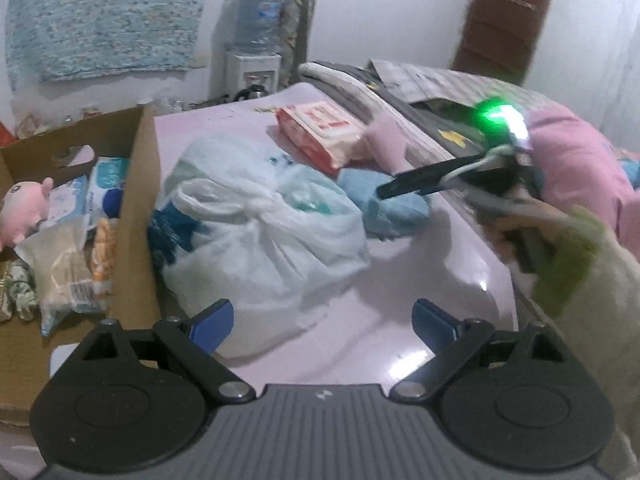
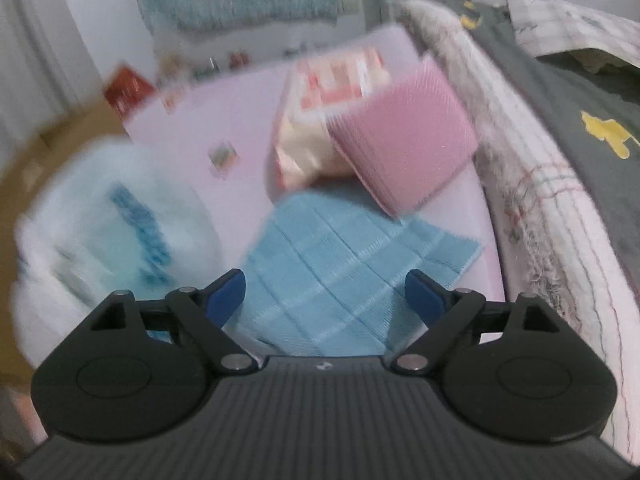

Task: Organize soft objects
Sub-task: 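Move both tools back to the light blue towel on the bed, then grasp the light blue towel with the left gripper while the right gripper presses on it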

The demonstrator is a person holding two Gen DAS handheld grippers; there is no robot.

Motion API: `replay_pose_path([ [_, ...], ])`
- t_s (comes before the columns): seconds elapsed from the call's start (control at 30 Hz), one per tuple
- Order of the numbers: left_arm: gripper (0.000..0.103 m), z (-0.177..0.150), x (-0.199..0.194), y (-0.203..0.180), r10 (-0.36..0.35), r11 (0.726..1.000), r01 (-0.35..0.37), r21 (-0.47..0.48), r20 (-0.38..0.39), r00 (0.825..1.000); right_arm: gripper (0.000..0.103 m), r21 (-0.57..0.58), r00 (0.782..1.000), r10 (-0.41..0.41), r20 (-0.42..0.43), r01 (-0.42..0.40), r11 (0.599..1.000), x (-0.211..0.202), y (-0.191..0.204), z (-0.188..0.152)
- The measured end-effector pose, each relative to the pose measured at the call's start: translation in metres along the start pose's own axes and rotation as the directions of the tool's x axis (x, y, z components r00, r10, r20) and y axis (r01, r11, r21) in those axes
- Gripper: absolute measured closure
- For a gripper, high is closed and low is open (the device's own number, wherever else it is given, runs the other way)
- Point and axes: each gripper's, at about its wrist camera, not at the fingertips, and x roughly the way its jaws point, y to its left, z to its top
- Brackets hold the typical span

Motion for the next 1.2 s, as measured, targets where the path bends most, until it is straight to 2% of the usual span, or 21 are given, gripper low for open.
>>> replay_pose_path([
  [0.03,0.006,-0.001,0.0,-0.002,-0.005,1.0,0.005,0.007,-0.005,1.0,0.015,-0.028,1.0,-0.008,-0.02,0.008,1.0,0.01,0.002,-0.004],
  [0.1,0.006,-0.004,0.0,-0.005,-0.008,1.0,0.008,0.015,-0.013,1.0,0.018,-0.081,1.0,-0.025,0.006,0.026,0.996,0.01,0.007,-0.011],
  [0.17,0.006,-0.005,0.002,-0.008,-0.015,1.0,0.015,0.019,-0.02,1.0,0.035,-0.081,1.0,-0.03,-0.001,0.03,0.996,0.005,0.009,-0.015],
  [0.23,0.006,-0.006,0.003,-0.01,-0.028,1.0,0.028,0.012,-0.028,0.999,0.045,-0.081,1.0,-0.021,-0.001,0.021,0.996,-0.001,0.009,-0.024],
  [0.4,0.006,-0.007,0.005,-0.014,-0.078,0.997,0.077,-0.022,-0.027,0.997,0.051,-0.071,1.0,0.029,-0.012,-0.03,0.997,-0.026,0.015,-0.054],
  [0.5,0.006,-0.006,0.008,-0.015,-0.102,0.994,0.101,-0.044,-0.033,0.994,0.053,-0.023,0.998,0.062,-0.012,-0.062,0.998,-0.045,0.02,-0.078],
  [0.67,0.006,-0.004,0.021,-0.014,-0.179,0.978,0.171,-0.117,-0.062,0.982,0.066,0.15,0.984,0.175,0.01,-0.175,0.973,-0.07,0.014,-0.117],
  [0.8,0.007,-0.002,0.027,-0.01,-0.214,0.965,0.199,-0.17,-0.072,0.974,0.067,0.223,0.97,0.24,0.046,-0.244,0.944,-0.08,0.007,-0.138],
  [0.97,0.006,-0.002,0.023,-0.008,-0.182,0.973,0.17,-0.153,-0.067,0.981,0.055,0.323,0.928,0.356,0.107,-0.371,0.871,-0.083,-0.023,-0.144],
  [1.07,0.007,0.0,0.027,-0.009,-0.177,0.976,0.163,-0.145,-0.091,0.98,0.054,0.347,0.919,0.36,0.162,-0.395,0.851,-0.089,-0.036,-0.14],
  [1.2,0.007,-0.002,0.042,-0.023,-0.192,0.977,0.177,-0.122,-0.128,0.973,0.053,0.328,0.916,0.339,0.215,-0.395,0.858,-0.097,-0.039,-0.131],
])
